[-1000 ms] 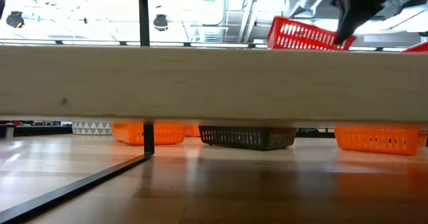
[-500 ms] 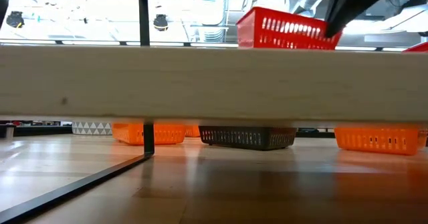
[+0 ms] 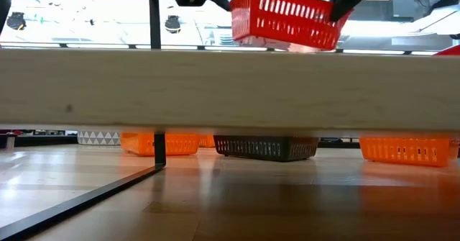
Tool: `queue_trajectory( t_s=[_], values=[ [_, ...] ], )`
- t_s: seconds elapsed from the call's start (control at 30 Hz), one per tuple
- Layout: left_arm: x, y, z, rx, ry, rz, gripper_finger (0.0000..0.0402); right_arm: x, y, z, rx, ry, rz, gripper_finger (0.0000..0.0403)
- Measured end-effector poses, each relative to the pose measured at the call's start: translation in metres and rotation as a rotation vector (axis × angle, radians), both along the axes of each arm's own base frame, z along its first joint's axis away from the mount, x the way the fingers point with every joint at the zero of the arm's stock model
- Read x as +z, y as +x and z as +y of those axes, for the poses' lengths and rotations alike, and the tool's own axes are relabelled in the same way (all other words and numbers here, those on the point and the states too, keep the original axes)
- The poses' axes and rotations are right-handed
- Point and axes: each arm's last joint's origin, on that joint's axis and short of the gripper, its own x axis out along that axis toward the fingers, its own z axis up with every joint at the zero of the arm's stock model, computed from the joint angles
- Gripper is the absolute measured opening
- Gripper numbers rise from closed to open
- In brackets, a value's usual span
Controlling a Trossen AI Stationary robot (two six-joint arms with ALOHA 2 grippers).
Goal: Stack baskets on shelf by color
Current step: Stack the red bin on top of the red bin on the shelf
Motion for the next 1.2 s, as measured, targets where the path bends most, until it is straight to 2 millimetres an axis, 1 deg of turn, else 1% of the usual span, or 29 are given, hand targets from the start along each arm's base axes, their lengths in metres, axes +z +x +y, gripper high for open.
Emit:
queue_trajectory(
  t_s=[0.23, 0.33, 0.43, 0.57, 0.67, 0.77, 0.83, 0.93, 1.03, 1.1, 1.2],
  values=[
    [-0.013, 0.001, 0.000, 0.003, 0.007, 0.032, 0.0194, 0.001, -0.002, 0.006, 0.019, 0.004, -0.009, 0.0009],
    [-0.016, 0.002, 0.000, -0.005, -0.006, 0.033, 0.0181, 0.001, -0.002, 0.008, 0.023, 0.013, -0.025, 0.0009],
    [-0.017, 0.002, 0.000, -0.001, -0.008, 0.034, 0.0145, 0.001, -0.001, 0.009, 0.023, 0.020, -0.037, 0.0010],
    [-0.016, 0.002, 0.001, -0.013, 0.003, 0.028, 0.0072, 0.001, 0.000, 0.009, 0.024, 0.022, -0.040, 0.0011],
    [-0.016, 0.002, 0.001, -0.030, 0.021, 0.027, 0.0018, 0.001, 0.001, 0.010, 0.023, 0.031, -0.051, 0.0022],
    [-0.016, 0.002, 0.001, -0.022, 0.039, 0.024, 0.0009, 0.002, 0.000, 0.010, -0.009, 0.050, -0.079, 0.0044],
    [-0.016, 0.002, 0.002, -0.011, 0.052, 0.024, 0.0005, 0.006, -0.002, 0.008, -0.053, 0.081, -0.120, 0.0062],
    [-0.016, 0.002, 0.003, 0.033, 0.062, 0.021, 0.0002, 0.019, -0.011, 0.004, -0.137, 0.149, -0.203, 0.0094],
    [-0.016, 0.002, 0.003, 0.106, 0.055, 0.019, 0.0001, 0.038, -0.028, 0.001, -0.209, 0.266, -0.277, 0.0130],
    [-0.015, 0.003, -0.001, 0.160, 0.054, 0.009, 0.0001, 0.051, -0.043, -0.001, -0.268, 0.367, -0.316, 0.0152],
    [-0.013, 0.005, -0.014, 0.212, 0.044, -0.040, 0.0000, 0.070, -0.069, -0.005, -0.370, 0.500, -0.383, 0.0178]
  ],
)
